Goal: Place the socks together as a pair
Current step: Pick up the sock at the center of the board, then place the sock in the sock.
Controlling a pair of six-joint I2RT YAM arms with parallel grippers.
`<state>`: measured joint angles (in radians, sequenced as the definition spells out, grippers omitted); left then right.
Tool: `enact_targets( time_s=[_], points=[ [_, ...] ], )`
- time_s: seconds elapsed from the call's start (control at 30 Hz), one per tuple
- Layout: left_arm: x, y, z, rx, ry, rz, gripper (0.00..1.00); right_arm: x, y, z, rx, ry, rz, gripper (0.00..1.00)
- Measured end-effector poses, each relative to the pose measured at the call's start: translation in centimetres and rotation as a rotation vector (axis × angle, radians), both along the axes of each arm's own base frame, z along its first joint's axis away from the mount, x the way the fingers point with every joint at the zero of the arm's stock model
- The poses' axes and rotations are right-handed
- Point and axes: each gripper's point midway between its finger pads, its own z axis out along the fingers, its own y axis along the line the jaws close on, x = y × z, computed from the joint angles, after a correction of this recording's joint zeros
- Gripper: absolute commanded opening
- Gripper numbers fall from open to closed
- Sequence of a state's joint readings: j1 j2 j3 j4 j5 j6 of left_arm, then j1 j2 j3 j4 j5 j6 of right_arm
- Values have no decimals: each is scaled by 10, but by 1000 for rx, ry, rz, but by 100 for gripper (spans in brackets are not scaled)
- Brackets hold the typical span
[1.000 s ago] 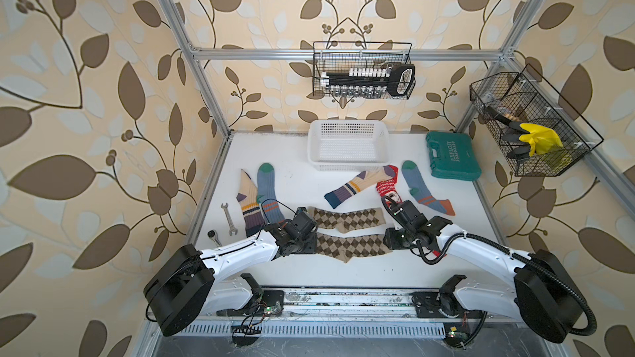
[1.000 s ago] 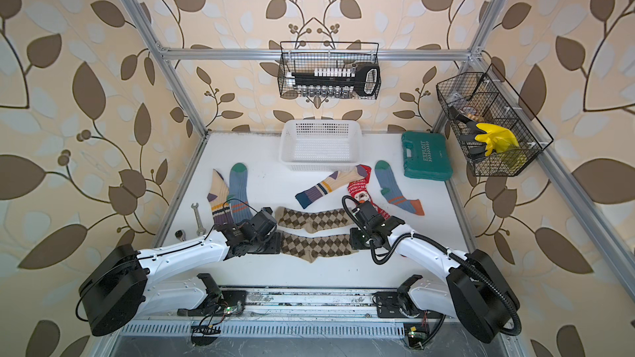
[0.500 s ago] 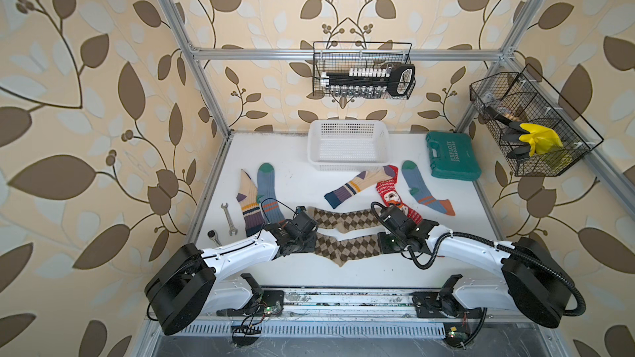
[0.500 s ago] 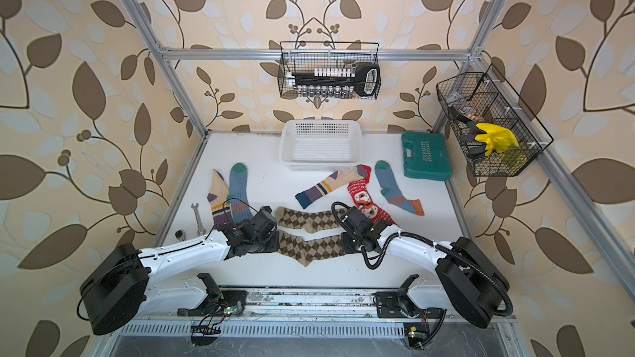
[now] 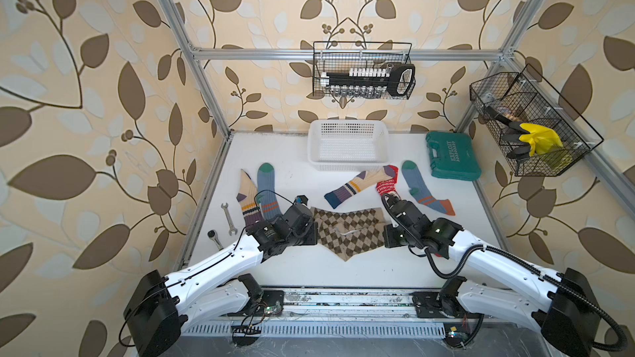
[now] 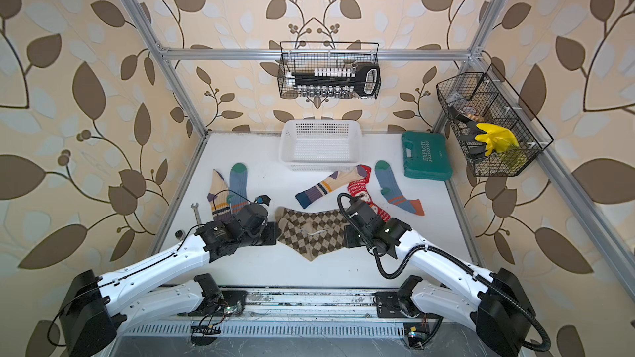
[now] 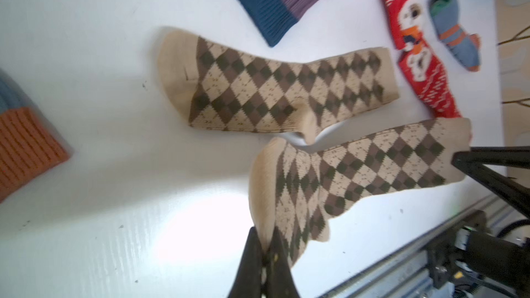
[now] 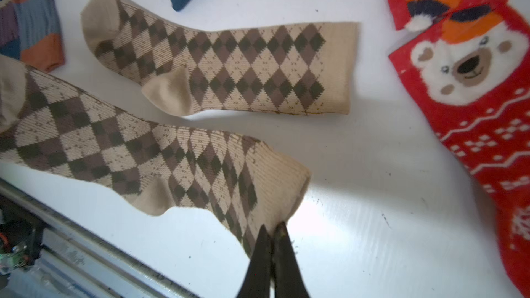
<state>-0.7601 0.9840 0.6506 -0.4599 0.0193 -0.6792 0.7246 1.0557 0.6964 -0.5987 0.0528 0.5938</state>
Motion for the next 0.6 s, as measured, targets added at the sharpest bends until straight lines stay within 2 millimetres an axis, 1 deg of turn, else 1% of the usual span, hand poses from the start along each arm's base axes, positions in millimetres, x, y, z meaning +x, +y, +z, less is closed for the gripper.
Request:
enact_targets(
  time_s=[0.17, 0.23, 0.3, 0.37, 0.43, 0.5, 0.6],
  points=[
    [12, -12, 48, -39, -73, -24, 0, 20, 6, 51, 18, -93, 18, 0],
    [20, -17, 65, -38, -101, -32, 0, 32, 3, 66, 17, -121, 6, 0],
    [29, -21, 80, -28, -131, -33, 0, 45, -5, 73, 9, -135, -17, 0],
    [40, -24, 89, -15, -149, -31, 0, 56, -14, 73, 1, -129, -41, 0],
    [51, -27, 91, 2, -152, -27, 0, 65, -21, 66, -10, -103, -59, 0],
    [62, -23, 86, 29, -146, -12, 0, 71, -26, 55, -23, -70, -68, 0],
    [73, -13, 72, 71, -114, 18, 0, 78, -27, 35, -33, -12, -62, 0]
  ],
)
